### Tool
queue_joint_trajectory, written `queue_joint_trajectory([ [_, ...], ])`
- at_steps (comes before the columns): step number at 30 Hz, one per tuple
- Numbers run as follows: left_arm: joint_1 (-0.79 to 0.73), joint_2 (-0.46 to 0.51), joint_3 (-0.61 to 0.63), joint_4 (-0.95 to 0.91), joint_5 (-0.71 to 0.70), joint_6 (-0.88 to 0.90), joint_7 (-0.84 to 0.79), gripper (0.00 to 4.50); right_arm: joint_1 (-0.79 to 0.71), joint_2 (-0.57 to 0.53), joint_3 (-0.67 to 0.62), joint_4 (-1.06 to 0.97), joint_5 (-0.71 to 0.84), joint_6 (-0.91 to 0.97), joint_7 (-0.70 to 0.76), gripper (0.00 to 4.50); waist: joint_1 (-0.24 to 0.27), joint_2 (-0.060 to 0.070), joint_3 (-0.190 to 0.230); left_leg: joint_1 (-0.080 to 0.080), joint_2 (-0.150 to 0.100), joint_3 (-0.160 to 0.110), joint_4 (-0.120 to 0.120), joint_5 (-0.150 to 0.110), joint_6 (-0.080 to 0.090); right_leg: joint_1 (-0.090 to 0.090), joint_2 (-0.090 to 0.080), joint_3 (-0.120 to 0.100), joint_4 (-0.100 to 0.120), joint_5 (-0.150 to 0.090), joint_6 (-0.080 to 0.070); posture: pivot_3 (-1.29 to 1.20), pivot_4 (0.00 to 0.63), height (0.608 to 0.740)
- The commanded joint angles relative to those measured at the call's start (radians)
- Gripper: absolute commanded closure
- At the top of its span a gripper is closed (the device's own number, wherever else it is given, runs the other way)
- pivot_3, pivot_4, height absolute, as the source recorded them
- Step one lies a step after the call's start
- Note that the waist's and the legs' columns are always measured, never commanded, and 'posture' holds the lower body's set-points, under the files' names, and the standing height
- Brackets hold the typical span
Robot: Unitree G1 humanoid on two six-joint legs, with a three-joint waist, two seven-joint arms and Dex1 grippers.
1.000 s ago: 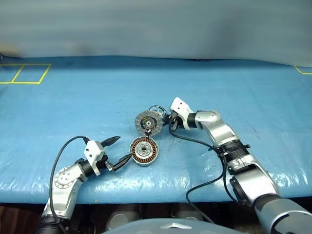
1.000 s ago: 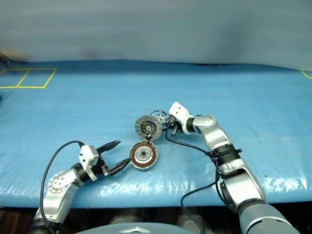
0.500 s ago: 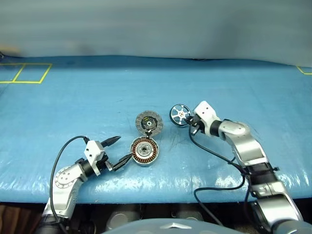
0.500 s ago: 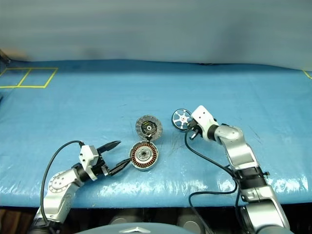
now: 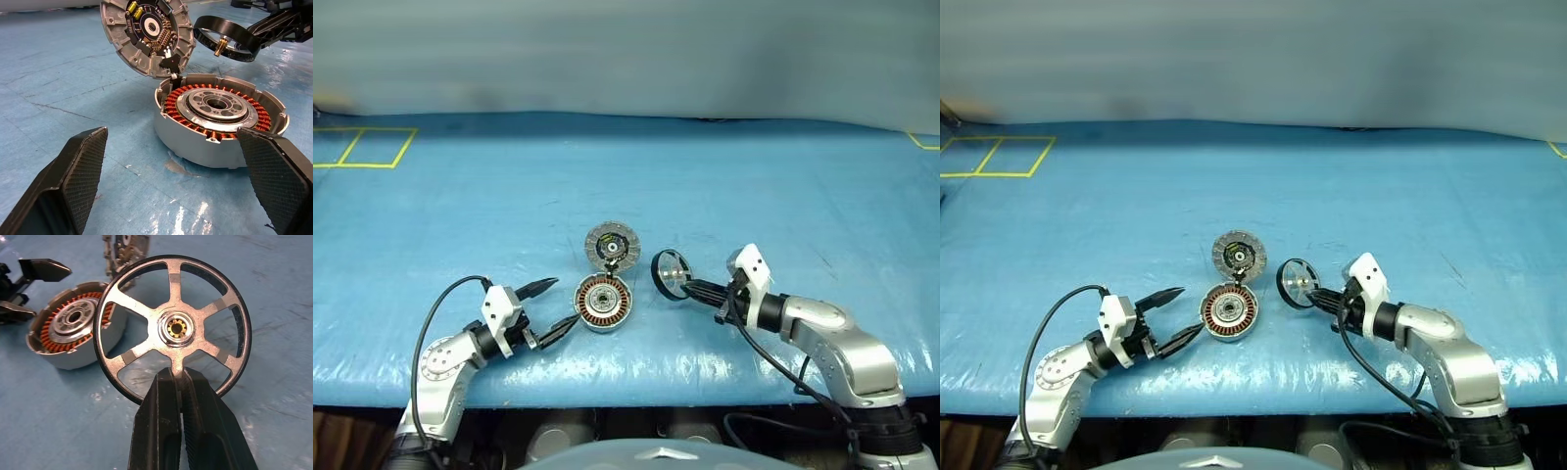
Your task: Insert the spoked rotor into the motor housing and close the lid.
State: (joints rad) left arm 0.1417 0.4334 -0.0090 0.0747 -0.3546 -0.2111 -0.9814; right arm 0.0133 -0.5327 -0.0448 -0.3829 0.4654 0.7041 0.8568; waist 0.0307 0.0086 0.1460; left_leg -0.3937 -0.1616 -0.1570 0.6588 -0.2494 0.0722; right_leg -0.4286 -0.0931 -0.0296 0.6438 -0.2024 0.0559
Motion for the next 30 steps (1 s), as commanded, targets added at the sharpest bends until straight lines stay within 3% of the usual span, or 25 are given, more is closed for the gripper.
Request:
queue_joint_trajectory([
  [1,-0.004,0.006,0.008,-0.010,-0.008,-0.012,-0.011,0.00,-0.007,0.002,0.031,-0.085,0.051,-0.012,0.018,4.48,0.000,0.000,0.000,0.000,0.000,0.000,0.000,0.000,0.000,0.000,0.000,0.000,0.000,0.000,0.000,0.00,0.150,0.740],
  [13,-0.013,0.002,0.001,-0.004,0.001,-0.010,-0.014,0.00,-0.092,0.015,0.228,-0.122,-0.045,-0.052,-0.053,4.48,0.005,0.000,0.000,0.000,0.000,0.000,0.000,0.000,-0.001,0.000,0.000,0.000,-0.001,0.000,0.000,0.00,0.150,0.740],
  [30,-0.011,-0.007,-0.002,-0.002,0.005,-0.012,0.000,0.00,-0.149,0.018,0.330,-0.057,-0.145,-0.097,-0.072,4.48,0.007,0.000,0.000,0.000,0.000,0.000,0.000,0.002,-0.003,0.000,0.000,0.000,0.000,0.000,0.000,0.00,0.150,0.740],
])
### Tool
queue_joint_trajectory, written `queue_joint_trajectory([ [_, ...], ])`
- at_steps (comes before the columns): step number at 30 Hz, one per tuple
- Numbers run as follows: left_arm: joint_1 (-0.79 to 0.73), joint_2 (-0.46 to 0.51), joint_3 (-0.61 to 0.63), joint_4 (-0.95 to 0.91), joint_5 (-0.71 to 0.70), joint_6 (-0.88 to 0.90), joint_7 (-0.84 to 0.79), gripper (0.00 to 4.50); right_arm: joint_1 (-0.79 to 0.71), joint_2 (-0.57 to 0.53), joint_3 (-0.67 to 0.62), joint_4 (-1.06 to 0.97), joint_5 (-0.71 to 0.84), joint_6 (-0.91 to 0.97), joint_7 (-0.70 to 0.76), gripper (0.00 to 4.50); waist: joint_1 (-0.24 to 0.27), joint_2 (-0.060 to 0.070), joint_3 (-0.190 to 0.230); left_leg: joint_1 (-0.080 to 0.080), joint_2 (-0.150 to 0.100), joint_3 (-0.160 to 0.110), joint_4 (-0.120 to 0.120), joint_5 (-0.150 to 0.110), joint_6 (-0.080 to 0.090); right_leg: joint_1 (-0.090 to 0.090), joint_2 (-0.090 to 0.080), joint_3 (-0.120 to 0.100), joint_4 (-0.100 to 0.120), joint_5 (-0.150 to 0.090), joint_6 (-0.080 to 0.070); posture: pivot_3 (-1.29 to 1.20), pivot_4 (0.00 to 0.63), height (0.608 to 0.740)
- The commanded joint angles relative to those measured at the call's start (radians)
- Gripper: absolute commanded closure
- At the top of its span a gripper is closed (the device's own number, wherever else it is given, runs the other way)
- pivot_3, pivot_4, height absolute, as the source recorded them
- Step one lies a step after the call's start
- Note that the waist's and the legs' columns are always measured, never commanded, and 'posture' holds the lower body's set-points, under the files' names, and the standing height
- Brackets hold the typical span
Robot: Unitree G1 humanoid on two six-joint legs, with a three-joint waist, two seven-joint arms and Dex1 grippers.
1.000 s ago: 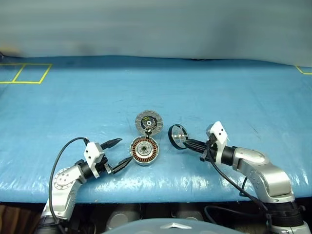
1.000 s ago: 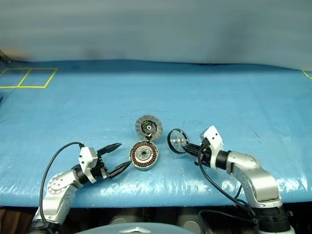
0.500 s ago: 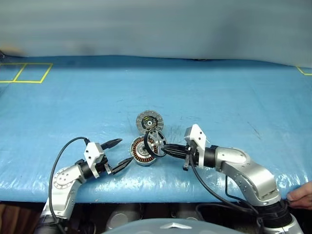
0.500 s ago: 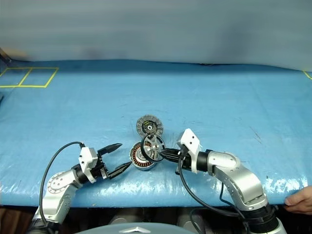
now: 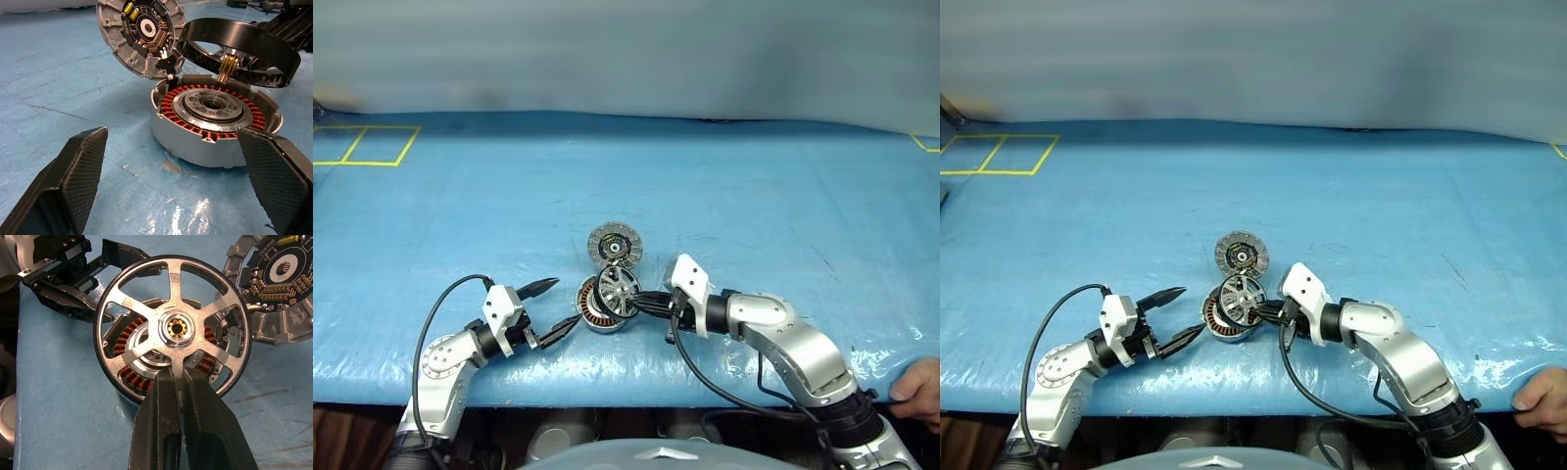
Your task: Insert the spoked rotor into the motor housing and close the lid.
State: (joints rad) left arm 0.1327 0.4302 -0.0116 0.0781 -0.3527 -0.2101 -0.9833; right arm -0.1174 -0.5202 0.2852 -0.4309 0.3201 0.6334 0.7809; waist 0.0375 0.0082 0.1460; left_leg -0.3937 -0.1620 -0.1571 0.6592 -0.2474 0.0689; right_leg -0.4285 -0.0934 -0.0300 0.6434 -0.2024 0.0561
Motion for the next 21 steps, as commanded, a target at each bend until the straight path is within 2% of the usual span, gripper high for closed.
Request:
queue_joint_trajectory([
  [1,-0.003,-0.005,-0.001,-0.005,0.004,-0.012,0.002,0.00,-0.020,0.005,0.003,-0.007,-0.002,-0.028,0.004,4.48,0.000,0.000,0.000,0.000,0.000,0.000,0.000,0.000,0.000,0.000,0.000,0.000,0.000,0.000,0.000,0.00,0.150,0.740],
  [21,0.000,-0.014,-0.001,0.000,0.009,-0.015,0.014,0.00,-0.051,0.005,0.028,0.021,-0.027,-0.029,0.019,4.48,-0.001,0.000,0.000,0.000,0.000,0.000,0.000,0.000,-0.001,0.000,0.000,0.000,0.000,0.000,0.000,0.00,0.150,0.740],
])
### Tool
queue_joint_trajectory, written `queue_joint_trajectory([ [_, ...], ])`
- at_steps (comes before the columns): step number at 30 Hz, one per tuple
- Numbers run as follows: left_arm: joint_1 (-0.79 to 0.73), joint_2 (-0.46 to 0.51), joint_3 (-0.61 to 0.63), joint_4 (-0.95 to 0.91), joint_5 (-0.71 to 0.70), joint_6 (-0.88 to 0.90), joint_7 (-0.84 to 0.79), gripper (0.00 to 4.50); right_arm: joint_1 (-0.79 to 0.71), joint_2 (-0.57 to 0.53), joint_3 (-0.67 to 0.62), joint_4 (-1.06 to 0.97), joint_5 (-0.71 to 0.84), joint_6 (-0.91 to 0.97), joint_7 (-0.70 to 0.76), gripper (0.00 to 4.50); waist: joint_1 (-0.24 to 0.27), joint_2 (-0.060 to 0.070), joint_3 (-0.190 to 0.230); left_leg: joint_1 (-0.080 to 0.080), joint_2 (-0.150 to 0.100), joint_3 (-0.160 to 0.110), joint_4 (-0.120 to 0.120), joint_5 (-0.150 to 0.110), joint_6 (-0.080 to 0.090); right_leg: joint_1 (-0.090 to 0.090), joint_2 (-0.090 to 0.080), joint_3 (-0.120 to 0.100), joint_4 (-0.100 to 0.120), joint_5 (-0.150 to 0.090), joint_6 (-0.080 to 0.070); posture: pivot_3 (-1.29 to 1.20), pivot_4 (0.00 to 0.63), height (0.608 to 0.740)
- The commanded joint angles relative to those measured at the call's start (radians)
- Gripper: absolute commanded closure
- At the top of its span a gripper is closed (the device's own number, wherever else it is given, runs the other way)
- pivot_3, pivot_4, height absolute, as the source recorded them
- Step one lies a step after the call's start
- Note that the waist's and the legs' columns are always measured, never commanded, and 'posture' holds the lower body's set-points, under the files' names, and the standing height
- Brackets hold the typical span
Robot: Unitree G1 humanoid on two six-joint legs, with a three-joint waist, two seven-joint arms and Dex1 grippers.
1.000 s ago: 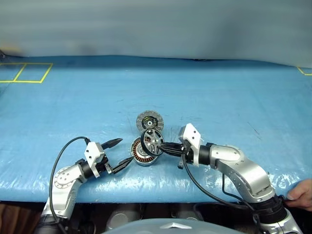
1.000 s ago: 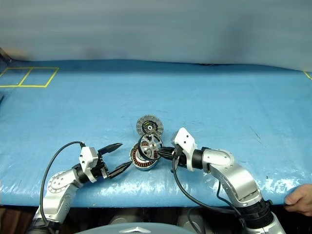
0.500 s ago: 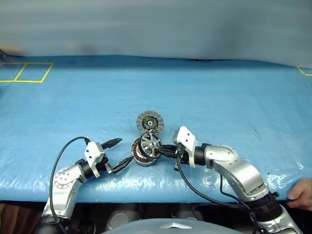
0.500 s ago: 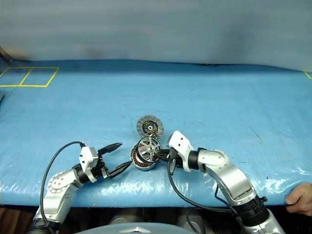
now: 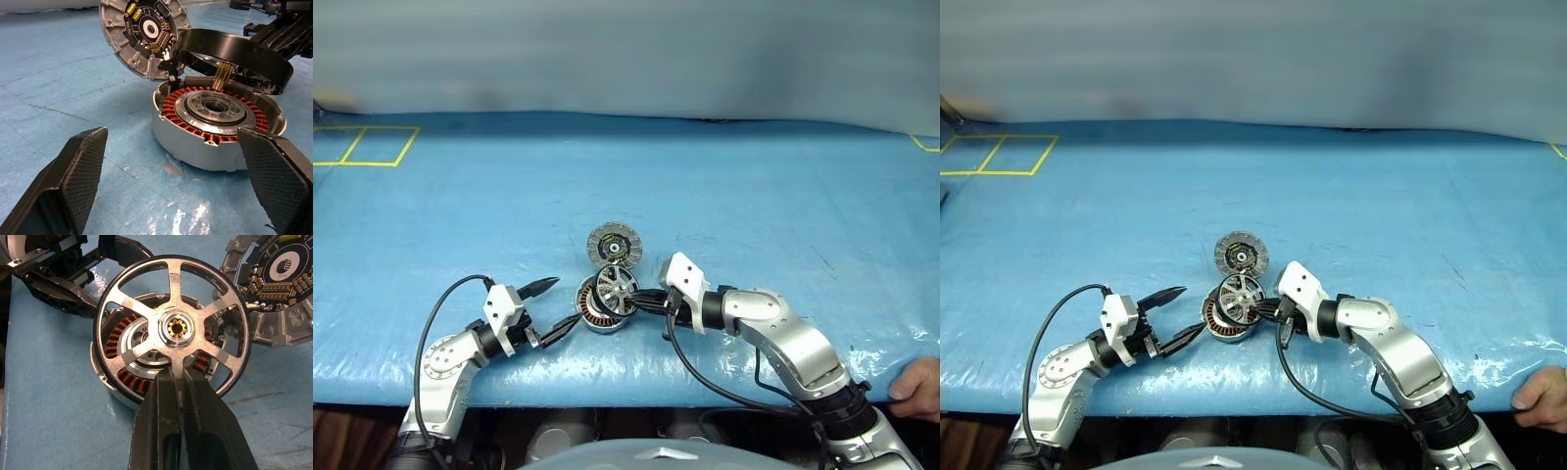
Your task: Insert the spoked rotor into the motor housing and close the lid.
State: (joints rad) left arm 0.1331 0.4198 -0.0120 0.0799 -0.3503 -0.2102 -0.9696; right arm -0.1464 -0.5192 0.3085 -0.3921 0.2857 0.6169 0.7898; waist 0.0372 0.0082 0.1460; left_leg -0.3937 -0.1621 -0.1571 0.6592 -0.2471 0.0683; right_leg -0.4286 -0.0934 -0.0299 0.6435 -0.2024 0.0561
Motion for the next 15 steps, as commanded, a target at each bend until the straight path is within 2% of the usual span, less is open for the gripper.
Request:
queue_joint_trajectory([
  [1,-0.001,-0.003,-0.001,-0.001,0.007,-0.015,0.001,0.00,-0.026,0.005,0.007,-0.021,0.007,-0.011,0.012,4.48,-0.001,0.000,0.000,0.000,0.000,0.000,0.000,0.000,0.000,0.000,0.000,0.000,0.000,0.000,0.000,0.00,0.150,0.740],
  [15,0.002,-0.004,0.000,-0.004,0.008,-0.013,0.005,0.00,-0.060,0.009,0.038,-0.019,-0.013,-0.022,0.023,4.48,-0.003,0.000,0.000,0.000,0.000,0.000,0.000,0.000,0.000,0.000,0.000,0.000,0.000,0.000,0.000,0.00,0.150,0.740],
])
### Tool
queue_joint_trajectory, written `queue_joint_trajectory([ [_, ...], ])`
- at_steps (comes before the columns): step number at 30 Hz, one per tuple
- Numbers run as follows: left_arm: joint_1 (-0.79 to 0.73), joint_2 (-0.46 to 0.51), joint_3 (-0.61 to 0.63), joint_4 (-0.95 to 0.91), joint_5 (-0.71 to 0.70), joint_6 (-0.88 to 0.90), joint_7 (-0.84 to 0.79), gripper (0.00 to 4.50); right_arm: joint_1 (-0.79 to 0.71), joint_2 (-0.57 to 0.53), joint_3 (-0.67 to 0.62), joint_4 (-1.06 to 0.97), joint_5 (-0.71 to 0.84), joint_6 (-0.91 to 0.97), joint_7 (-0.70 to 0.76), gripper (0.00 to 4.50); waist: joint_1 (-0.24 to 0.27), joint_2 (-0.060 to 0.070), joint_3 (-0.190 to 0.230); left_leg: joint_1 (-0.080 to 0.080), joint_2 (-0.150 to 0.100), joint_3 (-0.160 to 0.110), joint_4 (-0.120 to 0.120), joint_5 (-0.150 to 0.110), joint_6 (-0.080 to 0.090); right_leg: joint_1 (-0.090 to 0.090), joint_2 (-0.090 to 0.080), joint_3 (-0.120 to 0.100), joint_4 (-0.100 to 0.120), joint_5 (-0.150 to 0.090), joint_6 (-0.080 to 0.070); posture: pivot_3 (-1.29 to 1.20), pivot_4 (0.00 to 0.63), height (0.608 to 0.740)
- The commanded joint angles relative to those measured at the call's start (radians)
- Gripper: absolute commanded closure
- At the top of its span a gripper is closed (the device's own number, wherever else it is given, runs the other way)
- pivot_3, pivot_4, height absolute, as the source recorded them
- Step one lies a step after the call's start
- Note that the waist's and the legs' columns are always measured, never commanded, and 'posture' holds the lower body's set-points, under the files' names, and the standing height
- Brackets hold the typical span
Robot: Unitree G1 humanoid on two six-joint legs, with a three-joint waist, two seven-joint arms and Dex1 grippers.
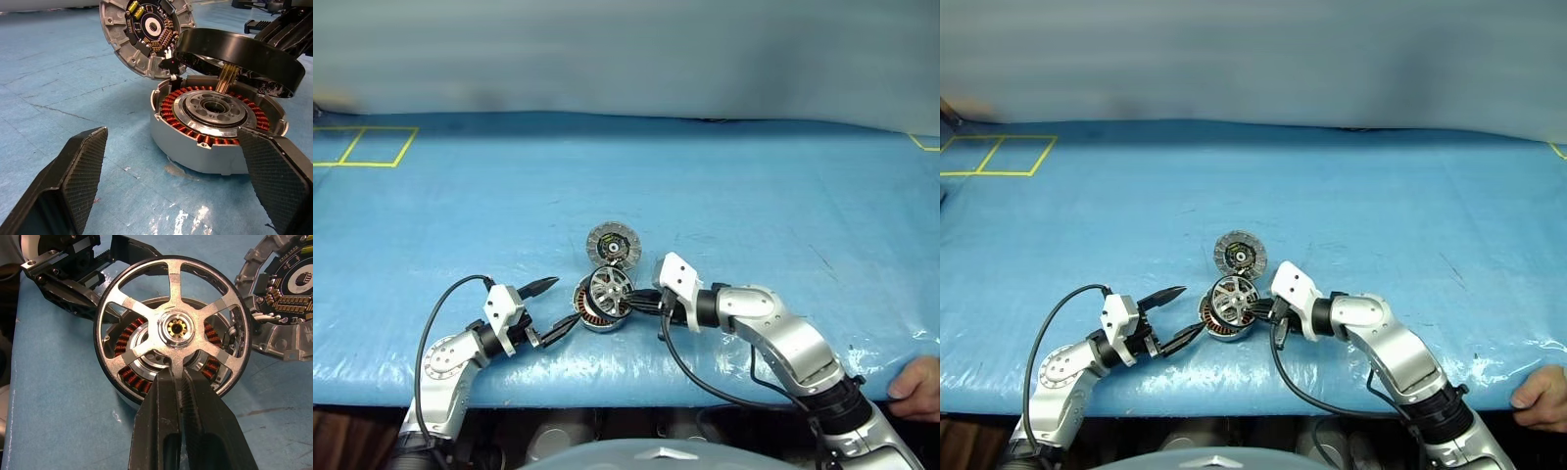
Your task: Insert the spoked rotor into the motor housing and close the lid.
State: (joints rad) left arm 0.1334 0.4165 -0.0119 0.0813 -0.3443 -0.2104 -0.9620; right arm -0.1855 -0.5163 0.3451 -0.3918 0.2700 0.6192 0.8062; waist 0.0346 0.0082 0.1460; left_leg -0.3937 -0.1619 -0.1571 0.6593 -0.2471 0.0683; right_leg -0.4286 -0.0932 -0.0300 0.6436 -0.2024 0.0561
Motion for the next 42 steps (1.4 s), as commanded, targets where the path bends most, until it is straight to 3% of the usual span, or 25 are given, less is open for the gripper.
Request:
queue_joint_trajectory([
  [1,0.002,0.000,0.000,-0.005,0.002,-0.014,-0.002,0.00,-0.023,0.007,0.001,-0.020,0.002,-0.024,0.007,4.48,0.000,0.000,0.000,0.000,0.000,0.000,0.000,0.000,0.000,0.000,0.000,0.000,0.000,0.000,0.000,0.00,0.150,0.740],
  [42,-0.026,-0.004,0.003,0.044,0.004,-0.038,-0.021,0.00,-0.096,0.013,0.049,0.037,-0.059,-0.066,0.046,4.48,-0.004,0.000,0.000,0.000,0.000,0.000,0.001,0.000,0.000,0.000,0.000,0.000,0.000,0.000,0.000,0.00,0.150,0.740],
])
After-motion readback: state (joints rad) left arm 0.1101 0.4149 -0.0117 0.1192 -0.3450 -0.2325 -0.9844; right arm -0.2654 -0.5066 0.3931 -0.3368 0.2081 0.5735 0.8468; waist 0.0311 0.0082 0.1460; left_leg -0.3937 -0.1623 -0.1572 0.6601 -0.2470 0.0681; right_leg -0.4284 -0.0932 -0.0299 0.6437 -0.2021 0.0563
